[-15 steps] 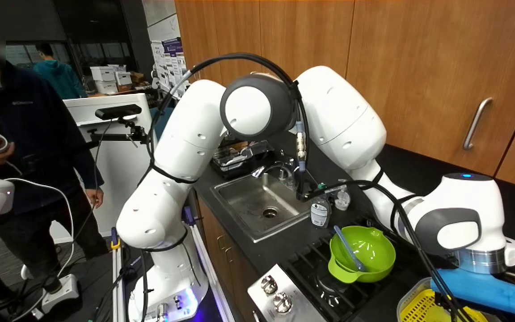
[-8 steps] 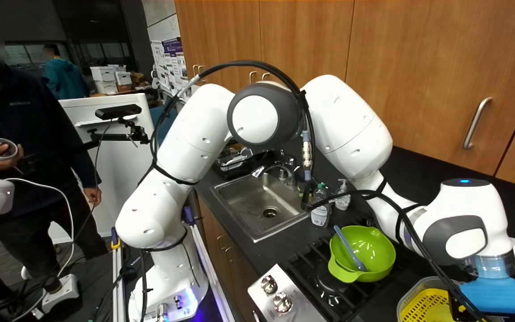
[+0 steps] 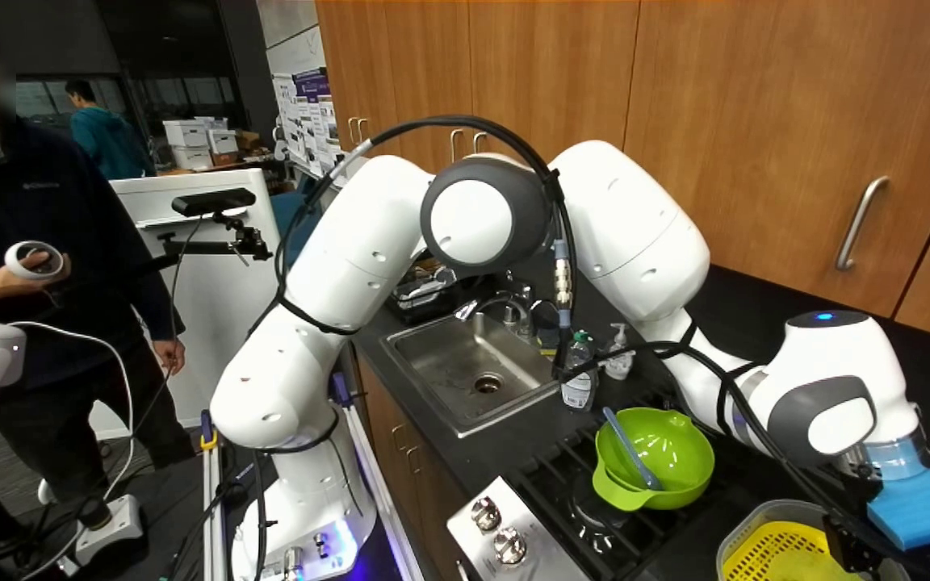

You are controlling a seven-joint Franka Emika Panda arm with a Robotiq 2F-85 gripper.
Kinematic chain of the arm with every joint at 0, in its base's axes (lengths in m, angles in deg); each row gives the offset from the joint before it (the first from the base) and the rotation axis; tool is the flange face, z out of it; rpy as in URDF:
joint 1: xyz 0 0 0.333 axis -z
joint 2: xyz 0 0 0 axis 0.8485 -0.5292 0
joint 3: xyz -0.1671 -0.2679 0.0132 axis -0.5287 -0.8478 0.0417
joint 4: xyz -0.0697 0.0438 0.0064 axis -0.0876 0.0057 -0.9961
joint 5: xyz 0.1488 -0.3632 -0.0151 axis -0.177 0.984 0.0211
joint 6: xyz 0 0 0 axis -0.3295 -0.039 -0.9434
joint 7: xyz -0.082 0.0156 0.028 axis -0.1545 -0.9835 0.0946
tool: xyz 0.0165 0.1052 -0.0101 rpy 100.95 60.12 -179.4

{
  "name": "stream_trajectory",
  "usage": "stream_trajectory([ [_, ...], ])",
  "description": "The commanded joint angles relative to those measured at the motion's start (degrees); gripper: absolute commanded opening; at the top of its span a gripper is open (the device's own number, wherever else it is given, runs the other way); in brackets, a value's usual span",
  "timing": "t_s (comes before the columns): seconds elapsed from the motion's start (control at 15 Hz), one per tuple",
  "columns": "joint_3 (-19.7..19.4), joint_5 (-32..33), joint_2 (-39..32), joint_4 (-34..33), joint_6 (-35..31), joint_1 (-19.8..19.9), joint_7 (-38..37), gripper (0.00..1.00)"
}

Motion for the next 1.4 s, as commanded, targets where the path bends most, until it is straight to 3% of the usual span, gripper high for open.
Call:
stream_trajectory([
  [0.0,-0.09,0.89,0.35,0.43,0.29,-1.71,3.08,1.00],
  [0.47,-0.13,-0.36,0.39,1.32,6.16,-4.05,2.74,1.00],
  [1.33,1.12,-1.60,-2.14,-0.54,10.28,-3.13,4.06,1.00],
])
